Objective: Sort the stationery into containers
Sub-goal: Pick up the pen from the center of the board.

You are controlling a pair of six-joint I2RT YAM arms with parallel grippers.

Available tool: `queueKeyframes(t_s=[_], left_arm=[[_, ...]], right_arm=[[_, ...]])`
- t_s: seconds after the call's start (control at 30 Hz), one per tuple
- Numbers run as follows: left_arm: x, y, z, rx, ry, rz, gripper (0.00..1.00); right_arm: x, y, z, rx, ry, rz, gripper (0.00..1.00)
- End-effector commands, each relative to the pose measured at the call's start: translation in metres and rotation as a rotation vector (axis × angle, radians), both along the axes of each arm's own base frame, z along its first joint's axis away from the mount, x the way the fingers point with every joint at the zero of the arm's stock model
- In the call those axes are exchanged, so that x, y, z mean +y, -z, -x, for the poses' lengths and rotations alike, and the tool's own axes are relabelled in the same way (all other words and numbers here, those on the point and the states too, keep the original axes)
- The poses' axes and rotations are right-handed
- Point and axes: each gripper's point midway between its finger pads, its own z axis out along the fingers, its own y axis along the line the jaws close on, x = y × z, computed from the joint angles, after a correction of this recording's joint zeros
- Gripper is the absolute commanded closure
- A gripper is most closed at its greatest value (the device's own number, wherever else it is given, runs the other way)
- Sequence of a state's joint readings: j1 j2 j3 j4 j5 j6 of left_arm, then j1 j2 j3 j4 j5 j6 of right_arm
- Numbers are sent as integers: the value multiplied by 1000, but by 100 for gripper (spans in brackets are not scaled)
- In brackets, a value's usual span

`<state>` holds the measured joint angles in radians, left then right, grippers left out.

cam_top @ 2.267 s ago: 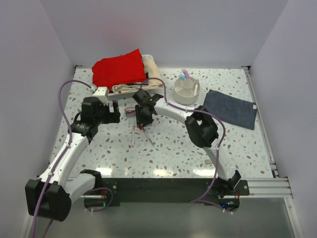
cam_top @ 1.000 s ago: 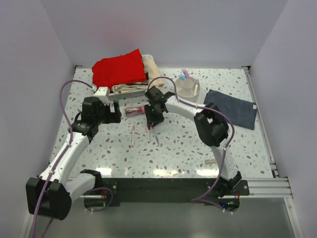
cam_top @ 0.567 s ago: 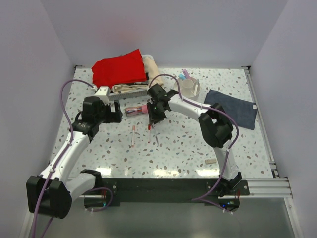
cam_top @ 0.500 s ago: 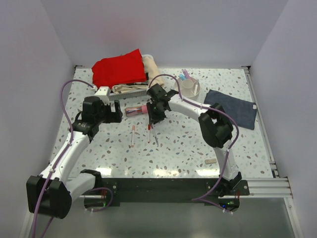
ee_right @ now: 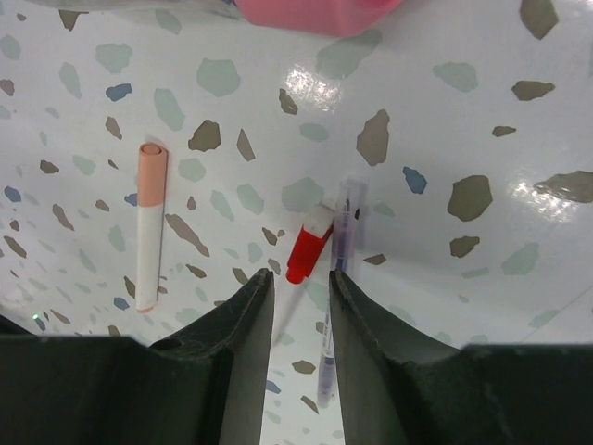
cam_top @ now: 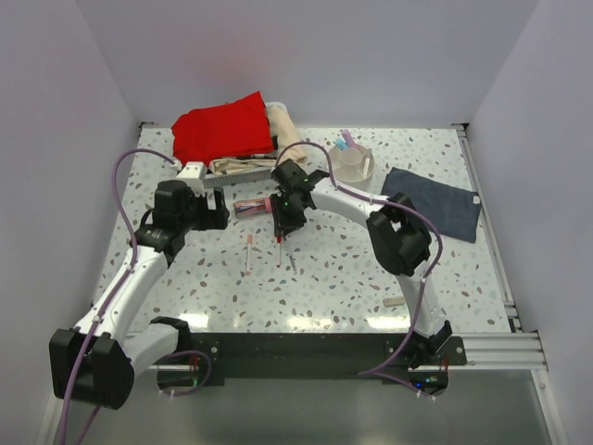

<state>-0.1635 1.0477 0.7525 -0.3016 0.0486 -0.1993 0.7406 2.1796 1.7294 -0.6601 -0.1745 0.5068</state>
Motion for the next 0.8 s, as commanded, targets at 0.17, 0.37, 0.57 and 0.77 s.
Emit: queueKeyframes(t_s=[0.17,0.37,0.57,0.77], left_arm=[[4,-5,-2,-38,-16,3,4],[5,-3,-3,-31,-19,0,4],[3,1,-4,-18,-13,4,4],[2,4,-7,-12,-11,11,4]], right_arm=[[20,5,2,21,-3,-16,64],[10,21,4,18,-2,63,63],[1,48,15,34,-39,162,68],[-1,72,16,30,-60,216,79]])
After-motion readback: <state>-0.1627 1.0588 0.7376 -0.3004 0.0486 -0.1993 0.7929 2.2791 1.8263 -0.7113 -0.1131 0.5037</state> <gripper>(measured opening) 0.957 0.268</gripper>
